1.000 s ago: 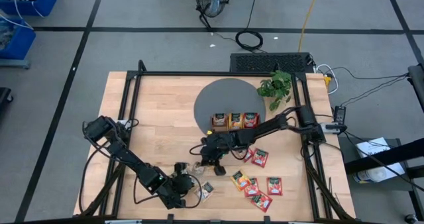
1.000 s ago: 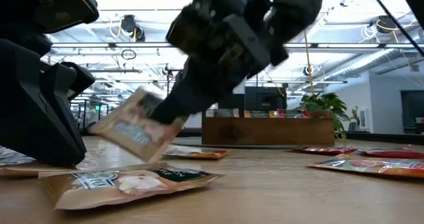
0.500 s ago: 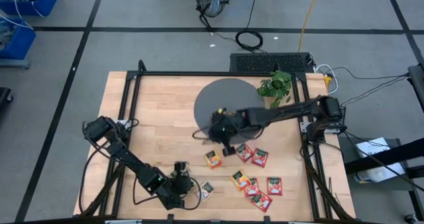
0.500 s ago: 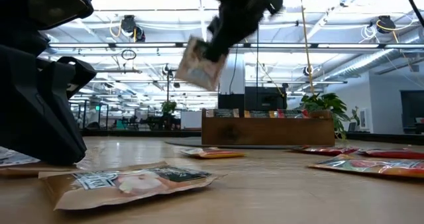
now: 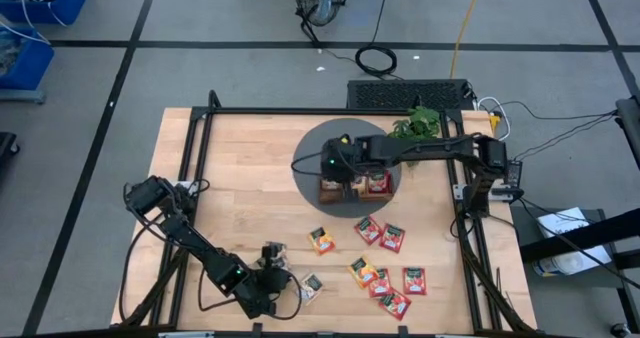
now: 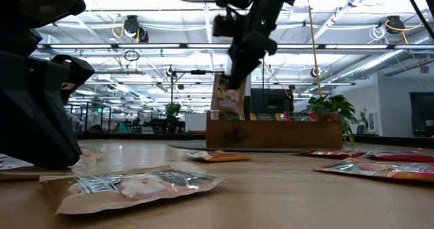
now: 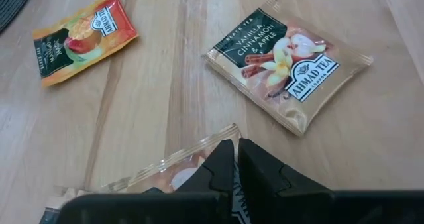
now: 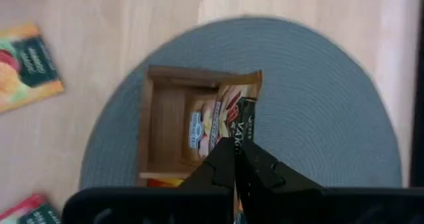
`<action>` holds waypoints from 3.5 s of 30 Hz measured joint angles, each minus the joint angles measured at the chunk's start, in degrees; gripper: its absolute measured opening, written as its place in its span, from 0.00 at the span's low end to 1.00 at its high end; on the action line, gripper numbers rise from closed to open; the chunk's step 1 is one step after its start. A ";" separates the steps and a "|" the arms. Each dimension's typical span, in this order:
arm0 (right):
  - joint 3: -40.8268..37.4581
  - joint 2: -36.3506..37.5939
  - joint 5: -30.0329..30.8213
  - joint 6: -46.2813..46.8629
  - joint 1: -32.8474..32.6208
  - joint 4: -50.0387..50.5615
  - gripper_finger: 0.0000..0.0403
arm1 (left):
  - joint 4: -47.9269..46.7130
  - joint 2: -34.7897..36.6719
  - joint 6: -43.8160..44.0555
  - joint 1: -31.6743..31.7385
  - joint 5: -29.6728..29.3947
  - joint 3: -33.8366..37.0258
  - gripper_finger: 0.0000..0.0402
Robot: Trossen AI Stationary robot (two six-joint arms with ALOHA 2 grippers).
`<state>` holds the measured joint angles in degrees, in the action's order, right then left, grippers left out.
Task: Pick & Place Tea
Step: Put the brown tea bag into the left section of the wooden organizer, then put the red tea bag into the right section of the wooden organizer
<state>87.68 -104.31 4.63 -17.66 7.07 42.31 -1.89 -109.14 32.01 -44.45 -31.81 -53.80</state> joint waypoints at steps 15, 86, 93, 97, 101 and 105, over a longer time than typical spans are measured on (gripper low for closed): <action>-0.04 -6.11 -0.18 -1.47 0.35 -1.49 0.00 | -0.20 0.02 0.18 0.00 -0.03 0.00 0.08; -59.45 29.20 3.07 9.90 -31.06 -76.56 0.00 | 14.64 2.85 -17.10 16.91 10.20 -4.25 0.08; -59.47 29.18 4.78 13.54 -31.22 -76.73 0.01 | 17.84 0.40 -22.27 15.60 13.96 -4.48 0.08; -59.47 29.18 8.79 15.47 -31.74 -75.77 0.01 | 18.44 -0.55 -24.74 15.32 13.75 -4.51 0.08; -59.47 29.18 9.06 15.53 -31.95 -74.72 0.01 | 18.77 -0.57 -25.38 15.60 14.16 -4.44 0.08; -59.47 29.18 9.08 17.21 -31.93 -73.34 0.01 | 19.88 -0.57 -24.80 16.16 14.20 -4.44 0.08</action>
<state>28.21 -75.13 13.72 -0.45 -24.86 -31.04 17.99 -109.71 7.22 -28.28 -17.61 -58.24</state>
